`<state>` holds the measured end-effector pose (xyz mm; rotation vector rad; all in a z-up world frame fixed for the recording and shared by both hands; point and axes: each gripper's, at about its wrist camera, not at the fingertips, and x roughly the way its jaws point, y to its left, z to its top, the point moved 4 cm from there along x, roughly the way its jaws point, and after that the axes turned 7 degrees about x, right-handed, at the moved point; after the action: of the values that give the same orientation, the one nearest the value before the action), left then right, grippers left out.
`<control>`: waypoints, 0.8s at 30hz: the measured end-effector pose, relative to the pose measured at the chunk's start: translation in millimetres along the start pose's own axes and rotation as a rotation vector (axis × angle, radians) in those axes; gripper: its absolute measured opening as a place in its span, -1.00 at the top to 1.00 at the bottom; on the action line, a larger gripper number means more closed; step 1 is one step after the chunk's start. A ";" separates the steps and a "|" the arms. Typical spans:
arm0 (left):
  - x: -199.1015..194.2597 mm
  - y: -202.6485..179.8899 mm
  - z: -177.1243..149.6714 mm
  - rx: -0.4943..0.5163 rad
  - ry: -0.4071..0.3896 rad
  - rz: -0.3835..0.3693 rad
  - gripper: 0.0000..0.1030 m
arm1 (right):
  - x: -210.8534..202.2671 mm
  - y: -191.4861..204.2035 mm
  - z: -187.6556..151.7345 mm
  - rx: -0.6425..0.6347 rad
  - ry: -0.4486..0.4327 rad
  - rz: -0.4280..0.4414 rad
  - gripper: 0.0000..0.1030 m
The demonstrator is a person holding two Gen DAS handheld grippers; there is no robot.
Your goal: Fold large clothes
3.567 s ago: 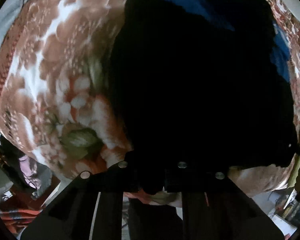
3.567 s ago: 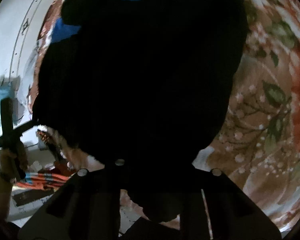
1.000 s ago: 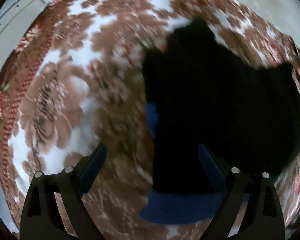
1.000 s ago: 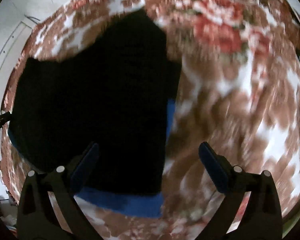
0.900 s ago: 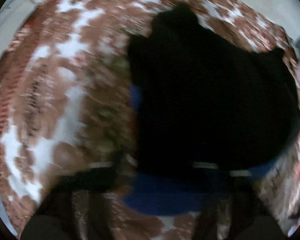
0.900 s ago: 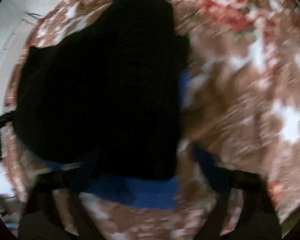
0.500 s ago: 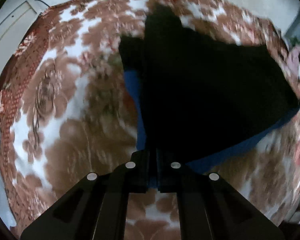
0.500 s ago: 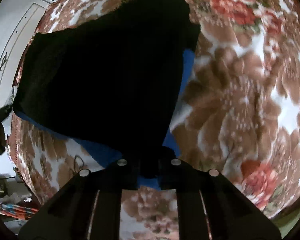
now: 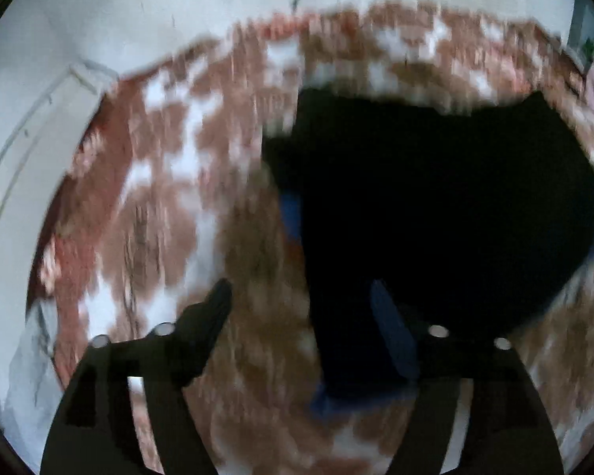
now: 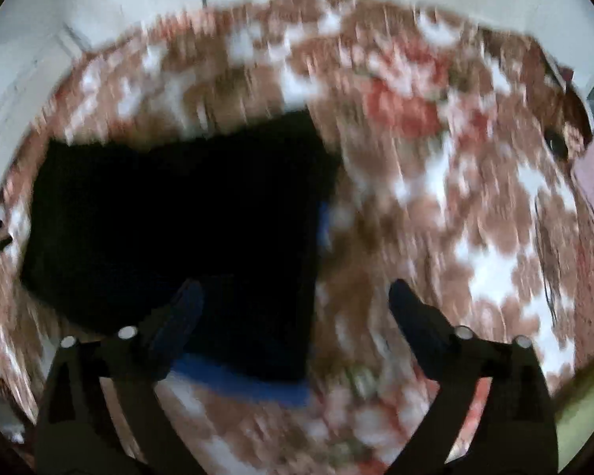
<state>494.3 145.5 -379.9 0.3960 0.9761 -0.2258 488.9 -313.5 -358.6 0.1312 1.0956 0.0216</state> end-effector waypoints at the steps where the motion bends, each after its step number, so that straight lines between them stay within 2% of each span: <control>1: -0.2 -7.6 21.0 -0.011 -0.047 -0.023 -0.69 | 3.2 8.7 8.3 0.001 -0.027 -0.004 -0.88; 2: 3.3 -15.5 35.6 -0.013 -0.069 -0.034 -0.81 | 12.2 18.4 17.4 0.000 -0.043 -0.022 -0.88; 4: 19.0 -42.0 70.9 -0.016 -0.109 -0.021 -0.82 | 38.1 41.1 35.6 0.002 -0.060 -0.057 -0.88; 7: 44.6 -77.3 107.5 -0.087 -0.143 -0.070 -0.83 | 74.9 74.5 50.3 -0.012 -0.079 -0.132 -0.88; 9: 66.9 -101.7 123.3 -0.134 -0.128 -0.116 -0.83 | 101.7 92.8 52.3 -0.043 -0.081 -0.185 -0.88; 10: 83.6 -114.5 127.7 -0.135 -0.099 -0.120 -0.83 | 113.8 90.0 52.9 -0.048 -0.070 -0.194 -0.88; 13: 117.4 -136.0 117.2 -0.063 -0.021 -0.057 -0.84 | 149.7 79.5 46.2 -0.072 -0.011 -0.224 -0.88; 16: 135.6 -123.4 100.2 0.042 -0.009 0.022 -0.91 | 160.7 59.3 41.1 -0.117 -0.017 -0.232 -0.88; 18: 139.1 -103.7 91.2 0.075 -0.010 0.023 -0.92 | 158.2 42.6 41.4 -0.182 -0.053 -0.271 -0.88; 20: 139.9 -82.4 82.0 0.083 -0.005 0.009 -0.92 | 159.1 30.9 40.7 -0.230 -0.051 -0.255 -0.89; 21: 139.4 -71.7 76.9 0.098 -0.002 0.016 -0.92 | 159.3 22.0 40.9 -0.251 -0.057 -0.299 -0.90; 22: 138.4 -64.4 72.6 0.113 -0.003 0.015 -0.92 | 155.3 8.4 43.0 -0.250 -0.080 -0.303 -0.90; 24: 132.8 -53.9 66.1 0.140 -0.006 0.021 -0.92 | 152.6 -9.3 44.6 -0.226 -0.068 -0.284 -0.90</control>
<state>597.4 67.4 -470.4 0.5326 0.9527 -0.2773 598.0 -314.4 -474.7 -0.2251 1.0280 -0.1128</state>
